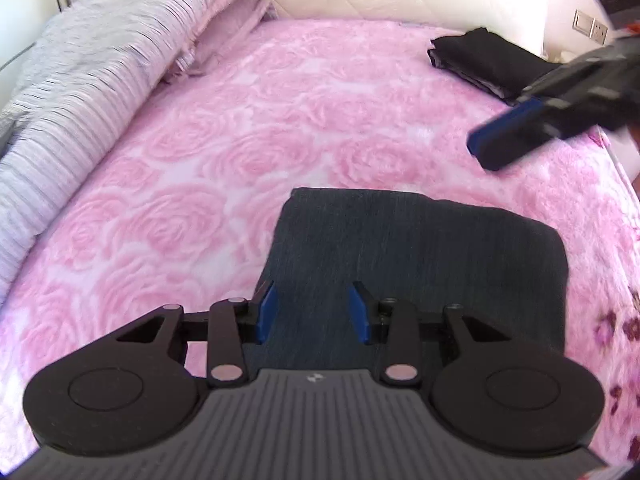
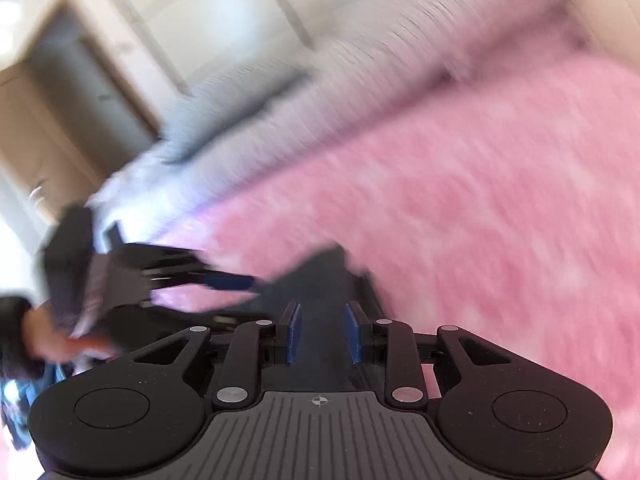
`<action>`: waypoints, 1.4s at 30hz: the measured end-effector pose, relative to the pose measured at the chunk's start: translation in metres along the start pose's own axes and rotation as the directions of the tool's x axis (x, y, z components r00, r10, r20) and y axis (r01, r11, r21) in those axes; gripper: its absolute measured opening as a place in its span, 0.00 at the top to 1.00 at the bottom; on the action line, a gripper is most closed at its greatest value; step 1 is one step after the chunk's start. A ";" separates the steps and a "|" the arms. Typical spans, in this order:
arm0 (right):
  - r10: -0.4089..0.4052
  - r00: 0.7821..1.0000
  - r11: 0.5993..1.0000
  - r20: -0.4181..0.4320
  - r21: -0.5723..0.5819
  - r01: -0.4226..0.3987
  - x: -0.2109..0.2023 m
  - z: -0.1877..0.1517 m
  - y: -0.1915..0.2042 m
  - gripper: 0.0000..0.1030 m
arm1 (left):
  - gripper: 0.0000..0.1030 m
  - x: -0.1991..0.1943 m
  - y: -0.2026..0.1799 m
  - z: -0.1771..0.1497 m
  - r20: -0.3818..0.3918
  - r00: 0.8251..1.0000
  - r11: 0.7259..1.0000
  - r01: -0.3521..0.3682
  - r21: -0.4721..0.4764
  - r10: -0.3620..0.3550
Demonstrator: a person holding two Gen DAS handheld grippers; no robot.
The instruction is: Fold clothes
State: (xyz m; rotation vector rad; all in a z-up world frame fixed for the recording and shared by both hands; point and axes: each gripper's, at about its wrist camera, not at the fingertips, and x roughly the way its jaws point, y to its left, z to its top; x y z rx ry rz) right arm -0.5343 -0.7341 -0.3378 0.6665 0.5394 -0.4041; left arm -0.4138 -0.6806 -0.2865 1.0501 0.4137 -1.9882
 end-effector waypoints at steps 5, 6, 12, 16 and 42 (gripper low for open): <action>-0.125 0.974 0.983 -0.187 -0.156 0.096 0.056 -0.036 0.001 0.74 | 0.63 0.039 -0.002 0.005 -0.054 0.999 0.999 0.006 0.046 -0.004; -0.122 0.976 0.985 -0.182 -0.145 0.096 0.057 -0.043 -0.007 0.74 | 0.63 0.040 -0.004 0.005 -0.053 0.999 0.998 0.005 0.058 -0.002; -0.120 0.984 0.992 -0.130 -0.052 0.114 0.017 -0.047 -0.002 0.73 | 0.68 0.017 0.004 0.007 0.000 1.000 1.000 0.016 0.016 -0.016; -0.178 0.970 0.983 -0.167 -0.071 0.168 0.016 -0.060 0.007 0.73 | 0.66 0.039 0.003 0.010 -0.047 0.999 1.000 0.013 0.013 -0.012; -0.149 0.987 0.810 -0.053 0.567 0.153 0.031 -0.132 0.051 0.20 | 0.29 -0.047 0.109 -0.143 -0.177 0.982 0.828 -0.044 -0.560 -0.068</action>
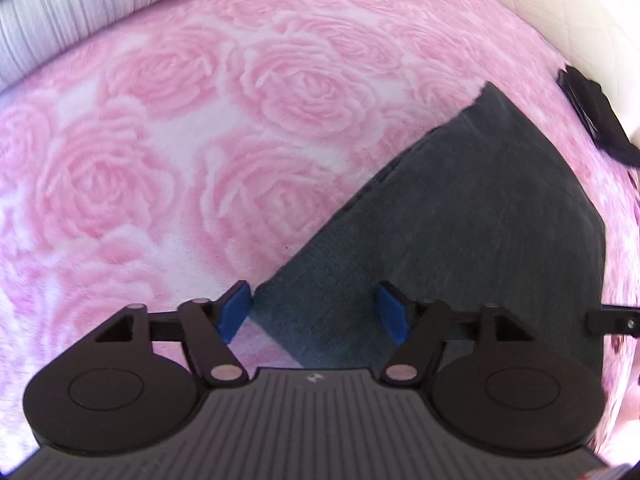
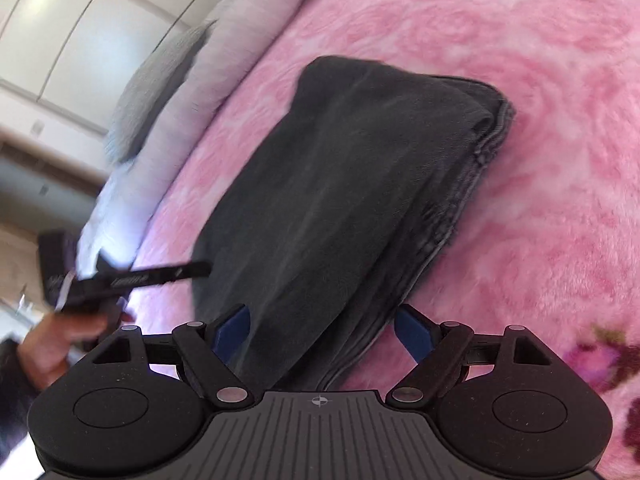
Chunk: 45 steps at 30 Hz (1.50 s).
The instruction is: Fold clothes
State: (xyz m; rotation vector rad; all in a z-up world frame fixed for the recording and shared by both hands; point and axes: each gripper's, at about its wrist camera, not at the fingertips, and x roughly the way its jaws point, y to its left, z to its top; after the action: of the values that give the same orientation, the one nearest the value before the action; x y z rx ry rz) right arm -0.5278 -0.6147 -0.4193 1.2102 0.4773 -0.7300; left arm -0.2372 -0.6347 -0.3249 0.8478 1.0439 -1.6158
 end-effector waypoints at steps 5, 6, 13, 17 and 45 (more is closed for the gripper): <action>-0.012 0.991 0.987 0.134 0.163 -0.011 0.010 0.008 -0.028 0.20 | 0.33 0.008 0.017 -0.009 0.026 0.997 0.994 0.078 -0.080 -0.076; -0.007 0.990 0.985 0.142 0.171 -0.018 0.014 0.013 -0.030 0.20 | 0.35 0.008 0.018 -0.009 0.030 0.996 0.993 0.089 -0.081 -0.086; -0.015 0.999 0.990 0.035 0.137 0.010 0.022 0.078 -0.033 0.40 | 0.68 -0.017 0.011 -0.021 0.022 0.993 0.987 0.118 -0.109 -0.117; -0.021 0.998 0.997 -0.060 -0.073 0.017 0.030 0.148 -0.020 0.43 | 0.72 -0.019 -0.033 -0.054 -0.019 0.988 0.974 0.145 -0.173 -0.151; -0.224 0.965 0.095 0.139 -0.982 0.164 0.087 -0.133 0.111 0.25 | 0.55 -0.123 -0.092 -0.126 0.139 0.986 0.996 -0.086 -0.006 0.086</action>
State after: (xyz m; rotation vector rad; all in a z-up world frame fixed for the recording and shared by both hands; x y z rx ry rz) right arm -0.3815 -0.4904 -0.4448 -0.2068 0.9848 -0.3907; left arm -0.2888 -0.4613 -0.2423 0.7580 0.8976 -1.5781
